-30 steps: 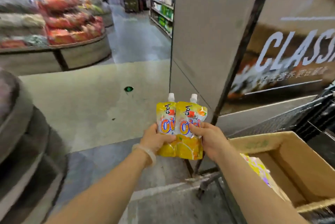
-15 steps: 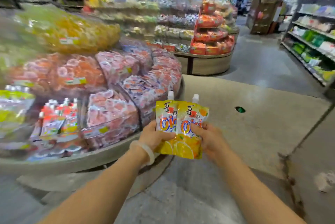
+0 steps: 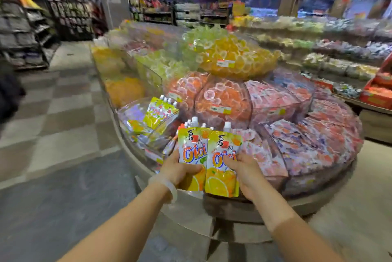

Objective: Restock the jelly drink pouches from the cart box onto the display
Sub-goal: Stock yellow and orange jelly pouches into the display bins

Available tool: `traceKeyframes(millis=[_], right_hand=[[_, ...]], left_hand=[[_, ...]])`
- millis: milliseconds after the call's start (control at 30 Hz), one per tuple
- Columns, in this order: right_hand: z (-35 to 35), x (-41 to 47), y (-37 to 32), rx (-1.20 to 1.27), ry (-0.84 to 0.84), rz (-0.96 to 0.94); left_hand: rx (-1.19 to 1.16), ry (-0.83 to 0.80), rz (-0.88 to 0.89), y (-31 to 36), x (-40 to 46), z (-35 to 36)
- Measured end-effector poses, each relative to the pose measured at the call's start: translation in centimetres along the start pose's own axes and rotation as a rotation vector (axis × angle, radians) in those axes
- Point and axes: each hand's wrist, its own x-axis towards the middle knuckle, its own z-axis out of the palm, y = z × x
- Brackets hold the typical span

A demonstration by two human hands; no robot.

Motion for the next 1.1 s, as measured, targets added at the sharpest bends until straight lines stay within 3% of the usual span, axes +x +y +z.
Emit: traceKeyframes(millis=[633, 900, 1100], right_hand=[[19.4, 26.4, -2.6, 0.025, -0.205, 0.037], [25.6, 33.0, -0.2, 0.122, -0.062, 0.054], [28.8, 35.4, 2.9, 0.034, 0.227, 0.081]], left_hand=[[-0.08, 0.299, 0.025, 10.4, 23.1, -15.0], [0.008, 0.196, 0.008, 11.5, 33.0, -21.5], [0.157, -0.017, -0.101, 10.3, 39.8, -25.0]])
